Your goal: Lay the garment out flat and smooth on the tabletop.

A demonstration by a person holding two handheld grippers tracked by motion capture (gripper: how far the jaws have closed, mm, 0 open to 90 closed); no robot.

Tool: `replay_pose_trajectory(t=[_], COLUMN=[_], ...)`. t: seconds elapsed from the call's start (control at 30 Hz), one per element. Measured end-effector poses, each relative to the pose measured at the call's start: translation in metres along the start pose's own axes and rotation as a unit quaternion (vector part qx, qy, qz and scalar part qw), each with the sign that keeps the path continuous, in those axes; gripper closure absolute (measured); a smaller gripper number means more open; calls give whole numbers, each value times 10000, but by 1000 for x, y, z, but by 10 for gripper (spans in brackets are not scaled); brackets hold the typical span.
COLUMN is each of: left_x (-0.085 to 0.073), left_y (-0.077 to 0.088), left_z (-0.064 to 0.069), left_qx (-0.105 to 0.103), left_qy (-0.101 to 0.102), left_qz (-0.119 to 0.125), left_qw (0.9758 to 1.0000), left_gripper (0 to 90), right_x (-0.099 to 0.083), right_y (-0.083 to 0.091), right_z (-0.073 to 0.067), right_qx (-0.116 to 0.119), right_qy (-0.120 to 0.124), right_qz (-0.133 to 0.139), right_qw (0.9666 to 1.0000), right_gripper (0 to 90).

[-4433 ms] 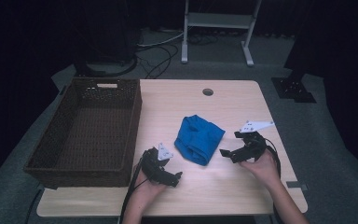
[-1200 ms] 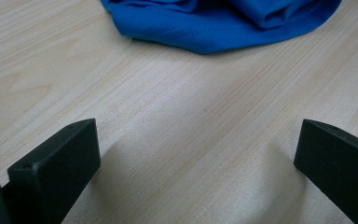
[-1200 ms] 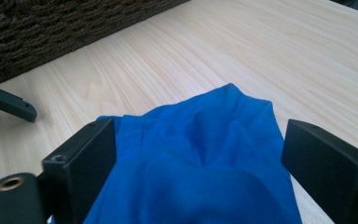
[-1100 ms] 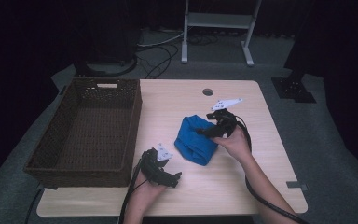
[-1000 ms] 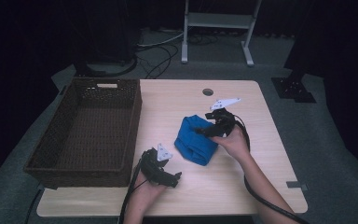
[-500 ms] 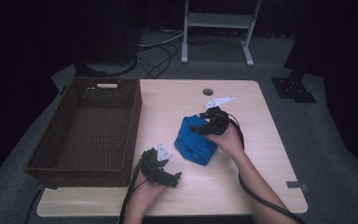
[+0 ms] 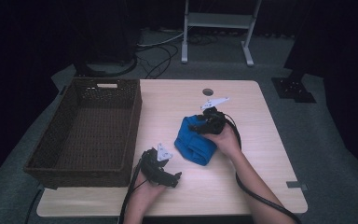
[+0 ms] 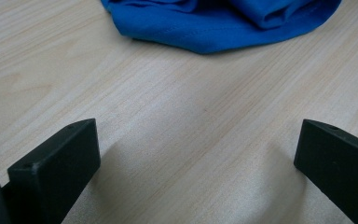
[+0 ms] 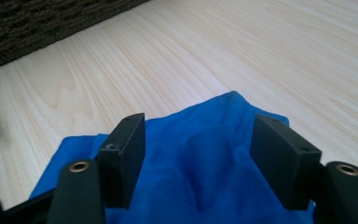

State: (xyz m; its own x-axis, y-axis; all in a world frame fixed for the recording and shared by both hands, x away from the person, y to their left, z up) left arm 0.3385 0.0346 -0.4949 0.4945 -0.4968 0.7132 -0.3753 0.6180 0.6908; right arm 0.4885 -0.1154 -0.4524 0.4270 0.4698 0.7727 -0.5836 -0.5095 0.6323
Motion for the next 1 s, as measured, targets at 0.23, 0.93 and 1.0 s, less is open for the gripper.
replay_pose_trajectory(t=[0.23,0.93,1.0], left_x=[0,0,0], left_y=[0,0,0], left_z=[0,0,0], left_qx=[4,3,3], left_qy=[3,3,4], left_qz=[8,8,8], left_qw=[10000,10000,10000], left_gripper=[0,0,0], right_x=[-1,-6,-7], right_y=[-7,-15,-15], right_z=[2,5,5], right_qx=[-35,-167,-134], right_qy=[22,240,249], right_qz=[-64,-181,-184], right_qw=[10000,9994,9994], right_gripper=[438,754,775])
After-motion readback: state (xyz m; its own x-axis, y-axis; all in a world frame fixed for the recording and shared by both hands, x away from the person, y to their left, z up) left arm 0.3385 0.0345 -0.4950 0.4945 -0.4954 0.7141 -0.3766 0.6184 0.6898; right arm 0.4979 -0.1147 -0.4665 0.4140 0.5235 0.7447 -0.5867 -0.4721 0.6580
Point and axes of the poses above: each handheld gripper's, and its own axes: y roughly backward along the jaws, x roughly out of its top, z roughly to its right, the point moved 7 cm from there along -y, roughly forward along the jaws, and after that the axes turned 11 degrees about -x, right-handed, at the moved point
